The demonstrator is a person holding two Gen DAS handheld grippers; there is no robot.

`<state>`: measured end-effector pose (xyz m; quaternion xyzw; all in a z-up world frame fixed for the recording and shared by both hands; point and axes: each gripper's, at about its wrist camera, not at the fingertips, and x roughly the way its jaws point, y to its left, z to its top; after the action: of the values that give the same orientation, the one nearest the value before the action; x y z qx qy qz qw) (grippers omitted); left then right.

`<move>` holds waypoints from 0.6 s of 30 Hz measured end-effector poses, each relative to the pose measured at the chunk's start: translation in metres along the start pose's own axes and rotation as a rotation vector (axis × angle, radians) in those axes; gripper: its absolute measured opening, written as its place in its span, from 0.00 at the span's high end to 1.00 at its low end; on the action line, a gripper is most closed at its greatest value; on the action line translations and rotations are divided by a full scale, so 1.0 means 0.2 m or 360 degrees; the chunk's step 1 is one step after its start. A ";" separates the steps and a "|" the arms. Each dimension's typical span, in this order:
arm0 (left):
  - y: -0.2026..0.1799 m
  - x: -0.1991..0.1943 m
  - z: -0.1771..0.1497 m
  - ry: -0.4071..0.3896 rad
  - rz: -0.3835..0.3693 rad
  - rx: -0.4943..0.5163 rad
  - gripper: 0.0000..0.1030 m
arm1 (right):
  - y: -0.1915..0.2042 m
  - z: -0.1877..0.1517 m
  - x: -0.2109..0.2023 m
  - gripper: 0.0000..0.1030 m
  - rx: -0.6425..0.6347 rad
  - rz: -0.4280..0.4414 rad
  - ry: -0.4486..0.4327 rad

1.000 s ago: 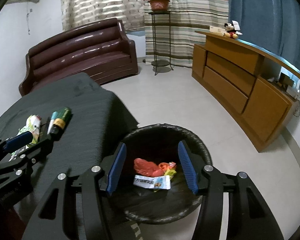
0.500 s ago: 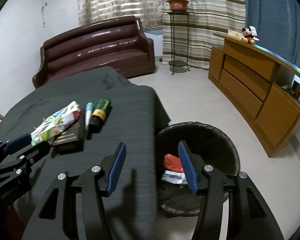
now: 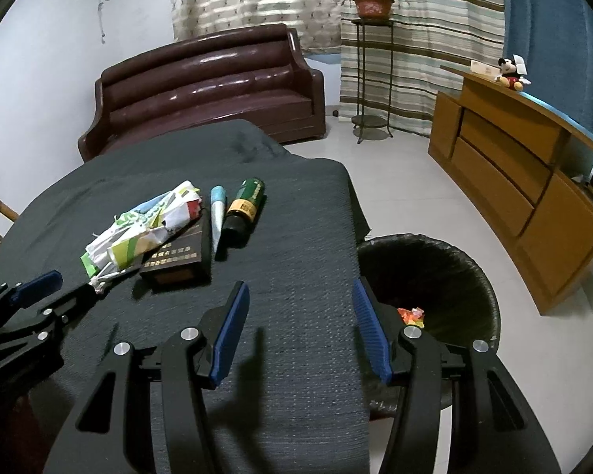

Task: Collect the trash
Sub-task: 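Move both tools back to the table and grasp a white tube with the left gripper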

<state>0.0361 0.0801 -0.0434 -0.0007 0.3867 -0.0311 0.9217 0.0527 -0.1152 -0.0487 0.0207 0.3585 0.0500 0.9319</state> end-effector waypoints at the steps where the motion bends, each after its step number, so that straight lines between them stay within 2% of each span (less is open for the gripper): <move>1: 0.01 0.01 0.00 0.0010 0.0000 0.0002 0.42 | 0.00 0.00 0.00 0.48 -0.0002 0.0002 0.0002; 9: 0.03 0.12 0.01 0.0120 -0.0034 0.0021 0.43 | 0.02 0.00 0.01 0.48 -0.0015 0.0009 0.0019; 12: 0.04 0.14 0.00 0.0159 -0.0062 0.0009 0.54 | 0.02 0.00 0.02 0.48 -0.0017 0.0013 0.0025; 17: 0.04 0.14 0.00 0.0152 -0.0086 0.0015 0.71 | 0.04 0.00 0.03 0.48 -0.0027 0.0020 0.0039; 18: 0.04 0.14 0.00 0.0151 -0.0092 0.0019 0.79 | 0.04 0.00 0.04 0.48 -0.0029 0.0022 0.0042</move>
<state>0.0567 0.0871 -0.0638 -0.0050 0.4294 -0.0601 0.9011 0.0577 -0.1072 -0.0531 0.0139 0.3703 0.0601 0.9269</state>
